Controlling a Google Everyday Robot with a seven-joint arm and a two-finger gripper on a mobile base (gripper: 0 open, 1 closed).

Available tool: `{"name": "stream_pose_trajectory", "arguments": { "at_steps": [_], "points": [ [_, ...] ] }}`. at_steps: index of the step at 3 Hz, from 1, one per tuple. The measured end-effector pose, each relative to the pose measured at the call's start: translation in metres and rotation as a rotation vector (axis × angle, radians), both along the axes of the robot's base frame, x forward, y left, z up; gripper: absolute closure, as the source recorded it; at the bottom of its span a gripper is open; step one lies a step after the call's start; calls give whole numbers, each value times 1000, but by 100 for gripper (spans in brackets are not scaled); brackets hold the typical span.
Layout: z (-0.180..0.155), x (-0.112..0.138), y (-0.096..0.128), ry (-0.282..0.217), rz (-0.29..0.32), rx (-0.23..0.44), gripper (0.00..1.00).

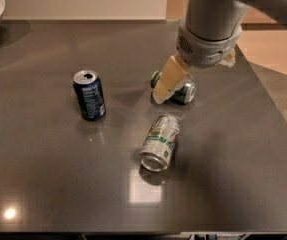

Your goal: Place 7up can upright

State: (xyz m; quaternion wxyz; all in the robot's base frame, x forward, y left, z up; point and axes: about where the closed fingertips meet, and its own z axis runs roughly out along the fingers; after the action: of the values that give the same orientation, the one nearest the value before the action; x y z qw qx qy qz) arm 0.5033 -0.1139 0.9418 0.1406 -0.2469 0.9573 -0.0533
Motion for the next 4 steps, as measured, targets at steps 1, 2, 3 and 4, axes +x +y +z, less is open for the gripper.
{"name": "stream_pose_trajectory", "arguments": {
  "at_steps": [1, 2, 3, 4],
  "points": [
    [-4, -1, 3, 1, -99, 7, 0],
    [-2, 1, 3, 10, -75, 12, 0],
    [-9, -3, 13, 57, -25, 9, 0],
    [-17, -11, 23, 108, -48, 16, 0]
  ]
}}
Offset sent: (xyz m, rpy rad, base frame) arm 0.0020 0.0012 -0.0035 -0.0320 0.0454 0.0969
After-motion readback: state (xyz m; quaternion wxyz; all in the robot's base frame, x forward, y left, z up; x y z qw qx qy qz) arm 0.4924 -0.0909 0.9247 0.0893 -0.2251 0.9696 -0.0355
